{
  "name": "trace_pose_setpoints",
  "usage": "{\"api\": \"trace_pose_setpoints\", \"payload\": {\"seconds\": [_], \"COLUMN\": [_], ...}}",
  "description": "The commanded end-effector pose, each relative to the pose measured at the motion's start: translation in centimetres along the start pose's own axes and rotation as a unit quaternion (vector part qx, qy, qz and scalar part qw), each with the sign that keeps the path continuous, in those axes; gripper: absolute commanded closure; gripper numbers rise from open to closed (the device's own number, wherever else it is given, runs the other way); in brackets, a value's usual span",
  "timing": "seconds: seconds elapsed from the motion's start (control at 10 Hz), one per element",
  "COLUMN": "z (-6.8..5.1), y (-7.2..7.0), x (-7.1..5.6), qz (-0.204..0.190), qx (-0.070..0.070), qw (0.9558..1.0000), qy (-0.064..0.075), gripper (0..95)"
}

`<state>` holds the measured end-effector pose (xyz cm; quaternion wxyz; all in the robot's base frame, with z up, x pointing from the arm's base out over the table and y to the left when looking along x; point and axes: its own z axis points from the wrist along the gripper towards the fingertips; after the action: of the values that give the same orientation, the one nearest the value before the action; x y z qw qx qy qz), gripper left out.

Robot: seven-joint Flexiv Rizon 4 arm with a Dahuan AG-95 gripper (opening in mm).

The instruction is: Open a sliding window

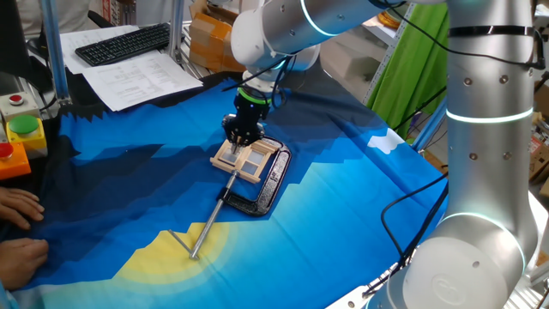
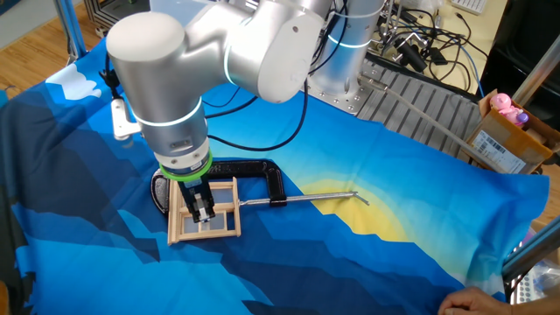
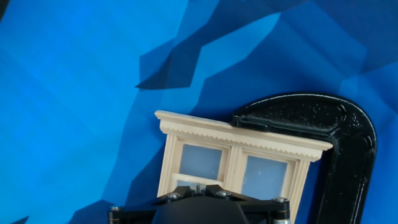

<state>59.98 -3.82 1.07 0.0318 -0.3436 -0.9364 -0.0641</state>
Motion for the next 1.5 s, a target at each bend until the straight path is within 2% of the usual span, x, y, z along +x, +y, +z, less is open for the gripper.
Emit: {"api": "trace_pose_setpoints", "payload": {"seconds": [0.1, 1.5], "z": [0.07, -0.05], "y": [-0.05, -0.05], "x": [-0.19, -1.09], "qz": [-0.003, -0.011], "qx": [0.000, 0.004], "qw": [1.0000, 0.9999], "qy": [-0.001, -0.008], "gripper": [95.0, 95.0]}}
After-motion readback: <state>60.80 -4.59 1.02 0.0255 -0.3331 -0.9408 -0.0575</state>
